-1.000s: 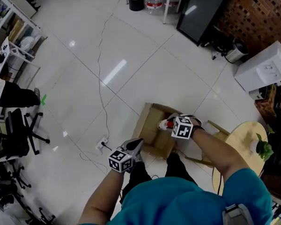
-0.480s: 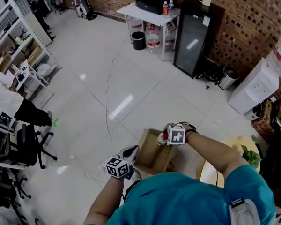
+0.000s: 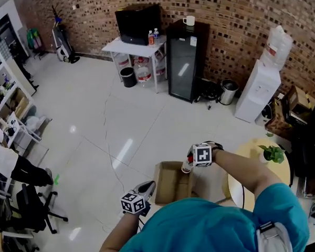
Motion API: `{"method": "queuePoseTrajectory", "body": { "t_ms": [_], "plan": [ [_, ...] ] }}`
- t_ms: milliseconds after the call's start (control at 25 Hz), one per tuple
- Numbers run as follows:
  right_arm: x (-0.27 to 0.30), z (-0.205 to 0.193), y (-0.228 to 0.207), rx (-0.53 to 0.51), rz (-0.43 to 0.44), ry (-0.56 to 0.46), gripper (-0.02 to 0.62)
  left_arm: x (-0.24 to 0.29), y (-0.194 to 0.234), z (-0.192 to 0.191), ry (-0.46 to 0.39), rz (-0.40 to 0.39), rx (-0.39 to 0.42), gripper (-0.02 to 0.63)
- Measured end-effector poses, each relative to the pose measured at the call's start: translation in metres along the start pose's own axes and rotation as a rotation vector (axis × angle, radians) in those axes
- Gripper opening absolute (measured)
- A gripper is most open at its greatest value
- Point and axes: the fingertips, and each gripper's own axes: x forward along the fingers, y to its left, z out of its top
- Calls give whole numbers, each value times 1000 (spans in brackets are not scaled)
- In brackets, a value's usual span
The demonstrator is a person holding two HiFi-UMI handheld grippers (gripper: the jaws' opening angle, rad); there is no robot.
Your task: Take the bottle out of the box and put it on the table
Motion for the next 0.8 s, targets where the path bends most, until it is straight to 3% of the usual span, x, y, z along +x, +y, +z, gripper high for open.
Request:
{"method": "queuePoseTrajectory", "body": {
  "t_ms": [200,400,560,800],
  "plan": [
    [-68,17,19,108,-84,-4,149,-15,-19,19,49,-92,31,-2],
    [-119,0,43,203,-122,-6,149,14,-62,40,59,-212,56,-2],
    [-163,-41,72,264,-155,-4,149,50,-119,44,91,-297,97,-2],
    [-214,-118,126,329,-194,-13,149,98,-208,38,104,-357,144,-2]
  ]
}}
